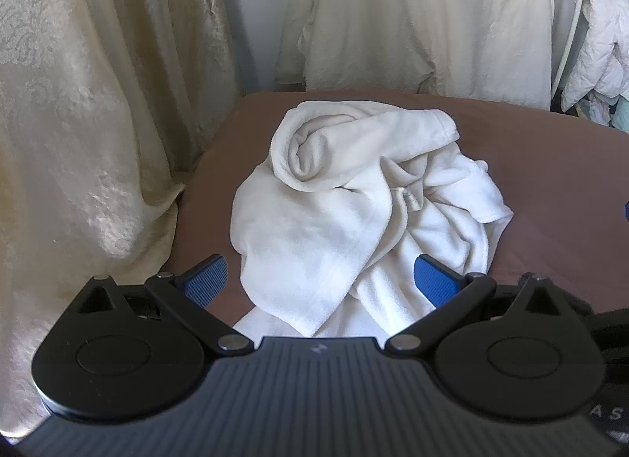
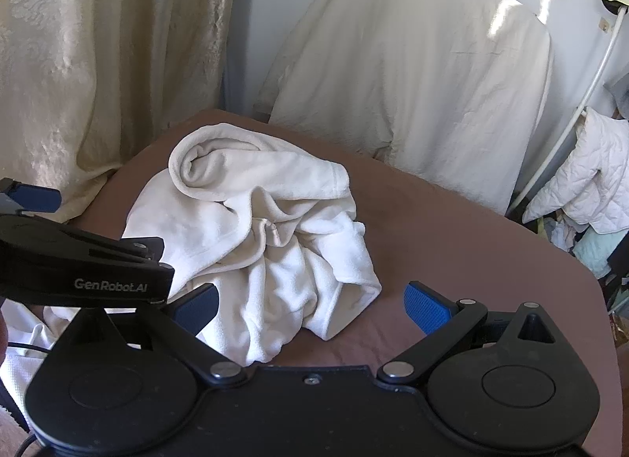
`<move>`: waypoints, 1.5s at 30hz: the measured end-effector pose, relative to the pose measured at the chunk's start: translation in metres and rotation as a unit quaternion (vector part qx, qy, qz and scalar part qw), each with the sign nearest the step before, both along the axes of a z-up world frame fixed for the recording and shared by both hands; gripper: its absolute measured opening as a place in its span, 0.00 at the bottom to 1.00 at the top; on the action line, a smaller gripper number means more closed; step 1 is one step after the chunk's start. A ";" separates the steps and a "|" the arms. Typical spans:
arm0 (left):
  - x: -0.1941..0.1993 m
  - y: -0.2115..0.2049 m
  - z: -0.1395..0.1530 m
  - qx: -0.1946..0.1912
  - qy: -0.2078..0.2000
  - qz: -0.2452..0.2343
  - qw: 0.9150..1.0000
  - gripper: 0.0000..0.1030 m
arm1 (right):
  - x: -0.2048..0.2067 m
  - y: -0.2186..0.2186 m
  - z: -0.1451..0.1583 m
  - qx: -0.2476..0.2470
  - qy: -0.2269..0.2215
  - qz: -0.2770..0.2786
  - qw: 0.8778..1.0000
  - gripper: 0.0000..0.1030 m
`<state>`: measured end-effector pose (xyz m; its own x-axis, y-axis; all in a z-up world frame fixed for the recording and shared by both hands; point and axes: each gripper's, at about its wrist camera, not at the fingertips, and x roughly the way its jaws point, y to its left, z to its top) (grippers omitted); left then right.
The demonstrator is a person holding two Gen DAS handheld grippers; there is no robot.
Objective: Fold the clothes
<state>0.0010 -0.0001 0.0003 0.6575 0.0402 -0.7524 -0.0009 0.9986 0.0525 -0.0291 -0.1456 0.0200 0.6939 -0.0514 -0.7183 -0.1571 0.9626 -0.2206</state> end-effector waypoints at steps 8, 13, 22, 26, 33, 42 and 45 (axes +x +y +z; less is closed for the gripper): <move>0.002 -0.002 -0.002 -0.007 -0.001 0.003 1.000 1.00 | -0.001 0.000 -0.001 0.016 0.006 -0.004 1.000 0.99; 0.001 0.004 -0.003 -0.021 0.006 0.000 1.000 1.00 | 0.001 -0.003 -0.004 0.020 0.008 -0.004 1.000 0.99; 0.002 0.001 -0.003 -0.024 0.009 0.002 1.000 1.00 | 0.003 -0.004 -0.005 0.025 0.013 -0.006 1.000 0.99; 0.002 0.002 -0.002 -0.025 0.011 0.003 1.000 1.00 | 0.003 -0.005 -0.005 0.027 0.013 -0.006 1.000 0.99; 0.003 0.005 -0.002 -0.030 0.013 0.002 0.999 1.00 | 0.003 -0.003 -0.004 0.028 0.015 -0.007 0.999 0.99; 0.002 0.003 -0.001 -0.031 0.015 0.001 0.999 1.00 | 0.003 -0.002 -0.006 0.028 0.016 -0.004 0.999 0.99; 0.002 0.003 -0.001 -0.030 0.016 0.001 0.999 1.00 | 0.003 -0.002 -0.006 0.029 0.016 -0.004 0.999 0.99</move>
